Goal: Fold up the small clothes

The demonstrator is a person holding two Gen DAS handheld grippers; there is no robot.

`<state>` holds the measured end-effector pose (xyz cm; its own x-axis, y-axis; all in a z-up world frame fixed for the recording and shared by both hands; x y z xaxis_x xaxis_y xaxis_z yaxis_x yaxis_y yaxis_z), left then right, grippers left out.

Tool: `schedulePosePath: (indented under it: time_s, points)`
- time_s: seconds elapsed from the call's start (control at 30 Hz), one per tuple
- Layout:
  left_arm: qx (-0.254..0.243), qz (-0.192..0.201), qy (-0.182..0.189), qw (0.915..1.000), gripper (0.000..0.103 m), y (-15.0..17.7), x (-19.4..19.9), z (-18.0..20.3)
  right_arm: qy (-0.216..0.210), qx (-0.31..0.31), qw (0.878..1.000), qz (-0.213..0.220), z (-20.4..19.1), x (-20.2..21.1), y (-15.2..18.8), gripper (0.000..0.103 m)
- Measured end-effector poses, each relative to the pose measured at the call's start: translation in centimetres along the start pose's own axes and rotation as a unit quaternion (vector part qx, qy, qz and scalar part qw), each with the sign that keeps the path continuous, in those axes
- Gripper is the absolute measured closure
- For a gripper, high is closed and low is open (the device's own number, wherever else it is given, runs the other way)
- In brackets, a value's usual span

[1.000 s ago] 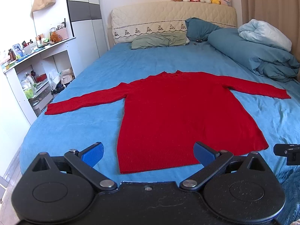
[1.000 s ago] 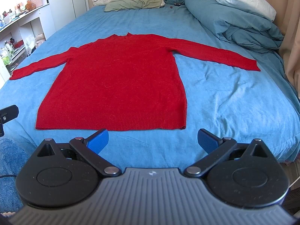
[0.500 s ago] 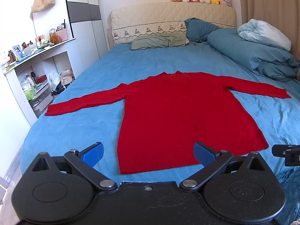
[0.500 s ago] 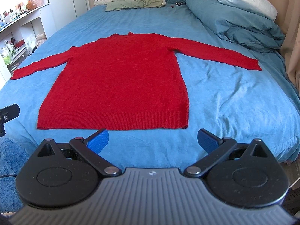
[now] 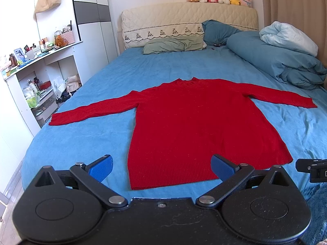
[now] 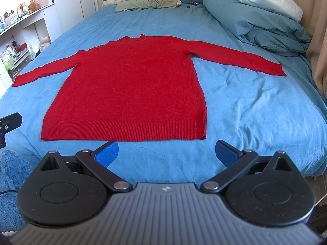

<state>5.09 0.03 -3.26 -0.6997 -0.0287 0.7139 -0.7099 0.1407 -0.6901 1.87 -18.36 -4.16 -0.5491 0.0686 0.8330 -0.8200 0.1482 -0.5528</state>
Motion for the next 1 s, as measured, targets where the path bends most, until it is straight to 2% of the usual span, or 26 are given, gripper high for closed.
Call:
schedulePosePath:
  time_s: [0.9,1.0]
  points:
    - [0.005,0.007,0.0,1.0,0.0,-0.2,0.3,-0.1,-0.003,0.001,1.0,0.002,-0.3,0.3,-0.4,0.0]
    - [0.007,0.002,0.0,1.0,0.0,-1.0,0.4,0.0,-0.006,-0.003,1.0,0.002,-0.4,0.6,-1.0,0.0]
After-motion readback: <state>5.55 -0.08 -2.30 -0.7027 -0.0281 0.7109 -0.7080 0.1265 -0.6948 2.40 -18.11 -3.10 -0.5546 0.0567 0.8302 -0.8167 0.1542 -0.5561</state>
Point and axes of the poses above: each gripper's, at about its wrist camera, not at the fingertips, and x roughly against the way its jaws point, z to its right, y to its underside, the point moved 7 cm from there along -x, roughly the way its jaws point, and after that the axes turned 9 degrees about -z, right-handed, at the moved point
